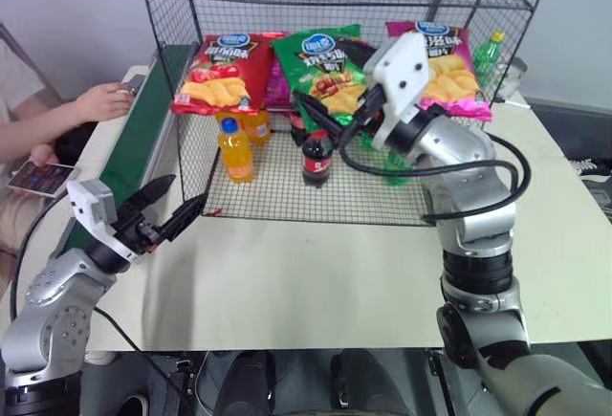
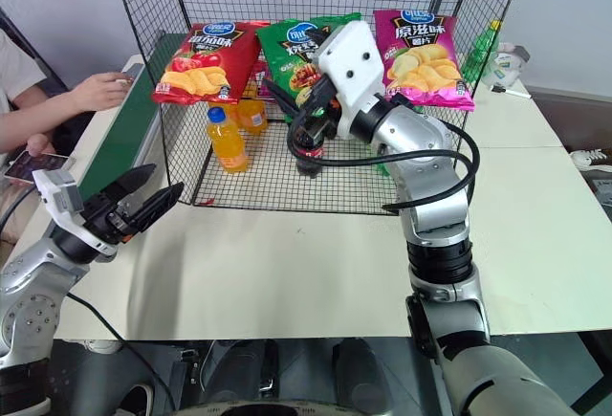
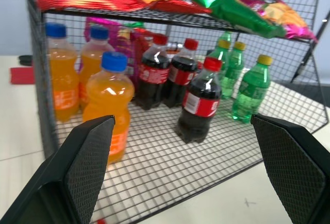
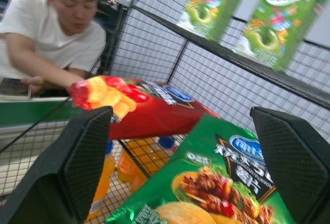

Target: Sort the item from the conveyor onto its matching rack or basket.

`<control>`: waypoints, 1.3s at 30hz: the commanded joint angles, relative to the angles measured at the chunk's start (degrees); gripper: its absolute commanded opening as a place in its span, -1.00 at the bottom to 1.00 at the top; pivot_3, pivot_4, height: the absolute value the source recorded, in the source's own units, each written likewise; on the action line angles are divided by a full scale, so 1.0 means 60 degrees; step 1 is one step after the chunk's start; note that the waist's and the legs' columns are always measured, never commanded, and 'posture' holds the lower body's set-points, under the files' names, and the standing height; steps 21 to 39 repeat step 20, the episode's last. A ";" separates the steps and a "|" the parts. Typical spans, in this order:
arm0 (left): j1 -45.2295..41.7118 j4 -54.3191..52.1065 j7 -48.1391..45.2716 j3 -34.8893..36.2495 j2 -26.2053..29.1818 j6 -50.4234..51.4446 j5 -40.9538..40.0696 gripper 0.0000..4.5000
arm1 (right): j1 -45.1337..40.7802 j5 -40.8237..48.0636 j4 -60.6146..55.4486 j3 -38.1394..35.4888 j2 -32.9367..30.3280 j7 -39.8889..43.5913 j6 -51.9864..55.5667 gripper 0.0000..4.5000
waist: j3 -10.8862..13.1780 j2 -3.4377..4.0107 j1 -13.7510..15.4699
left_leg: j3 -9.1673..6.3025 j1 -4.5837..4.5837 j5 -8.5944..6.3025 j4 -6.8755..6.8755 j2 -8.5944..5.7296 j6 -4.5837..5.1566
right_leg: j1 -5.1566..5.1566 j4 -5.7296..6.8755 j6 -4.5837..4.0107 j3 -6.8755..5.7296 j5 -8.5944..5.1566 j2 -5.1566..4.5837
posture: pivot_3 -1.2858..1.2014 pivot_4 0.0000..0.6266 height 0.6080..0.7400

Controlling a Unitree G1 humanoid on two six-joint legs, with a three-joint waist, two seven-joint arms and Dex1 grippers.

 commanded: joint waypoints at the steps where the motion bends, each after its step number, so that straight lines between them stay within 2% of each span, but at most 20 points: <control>1: -0.0053 -0.0352 0.0031 -0.0034 0.0081 -0.0109 0.0106 1.00 | 0.0170 0.0442 -0.0178 -0.0110 -0.0068 0.0000 -0.0519 0.97 | 0.0000 0.0000 -0.0020 | 0.0000 0.0000 0.0000 0.0000 0.0000 0.0000 | -0.0002 0.0000 0.0000 0.0000 0.0000 0.0001 | 0.03 -0.52 0.98; 2: -0.0022 -0.0410 0.0024 -0.0011 0.0094 -0.0083 0.0071 1.00 | 0.0226 0.0632 -0.0226 -0.0162 -0.0104 0.0098 -0.0544 0.97 | 0.0001 0.0002 -0.0030 | 0.0000 0.0000 0.0000 -0.0003 0.0002 0.0000 | -0.0004 0.0000 0.0000 0.0000 0.0000 0.0002 | 0.03 -0.52 0.98; 5: 0.0301 -0.0593 -0.0059 0.0292 0.0459 0.0101 0.0050 1.00 | 0.0643 0.3029 -0.1005 -0.1285 -0.0246 0.0942 0.0546 0.97 | 0.0001 0.0002 -0.0047 | 0.0001 -0.0002 0.0000 -0.0007 0.0006 0.0000 | -0.0008 0.0000 0.0000 0.0001 0.0000 0.0007 | 0.03 -0.52 0.98; 7: 0.0522 -0.0604 -0.0058 0.0523 0.0755 0.0214 0.0094 1.00 | 0.1200 0.4426 -0.1465 -0.1922 -0.0775 0.1703 0.1077 0.97 | 0.0001 0.0002 -0.0031 | 0.0000 -0.0003 0.0000 -0.0013 0.0008 0.0000 | -0.0006 -0.0005 0.0000 0.0000 0.0000 0.0007 | 0.03 -0.52 0.98; 11: 0.0933 -0.0412 -0.0216 0.0991 0.1327 0.0239 0.0245 1.00 | 0.3103 0.6275 -0.1812 -0.3116 -0.2617 0.3327 0.1883 0.97 | 0.0002 0.0003 0.0039 | -0.0017 0.0004 -0.0010 -0.0023 0.0008 0.0018 | 0.0045 -0.0080 0.0000 -0.0022 0.0000 -0.0001 | 0.03 -0.52 0.98; 15: 0.1175 -0.0188 -0.0218 0.1022 0.1681 0.0303 0.0577 1.00 | 0.5293 0.6151 -0.1430 -0.3567 -0.4106 0.4670 0.1355 0.97 | 0.0003 0.0006 0.0037 | -0.0019 0.0010 -0.0015 -0.0039 0.0005 0.0025 | 0.0063 -0.0124 -0.0003 -0.0027 0.0001 -0.0009 | 0.03 -0.52 0.98; 20: 0.1027 0.0549 -0.0717 0.0928 0.1808 -0.0132 0.1029 1.00 | 0.7021 0.4843 0.0156 -0.3779 -0.4774 0.5609 -0.0907 0.97 | 0.0003 0.0006 0.0002 | -0.0013 0.0013 -0.0015 -0.0052 0.0005 0.0025 | 0.0064 -0.0135 -0.0003 -0.0025 0.0001 -0.0006 | 0.03 -0.52 0.98; 39: 0.1027 0.0549 -0.0717 0.0928 0.1808 -0.0132 0.1029 1.00 | 0.7021 0.4843 0.0156 -0.3779 -0.4774 0.5609 -0.0907 0.97 | 0.0003 0.0006 0.0002 | -0.0013 0.0013 -0.0015 -0.0052 0.0005 0.0025 | 0.0064 -0.0135 -0.0003 -0.0025 0.0001 -0.0006 | 0.03 -0.52 0.98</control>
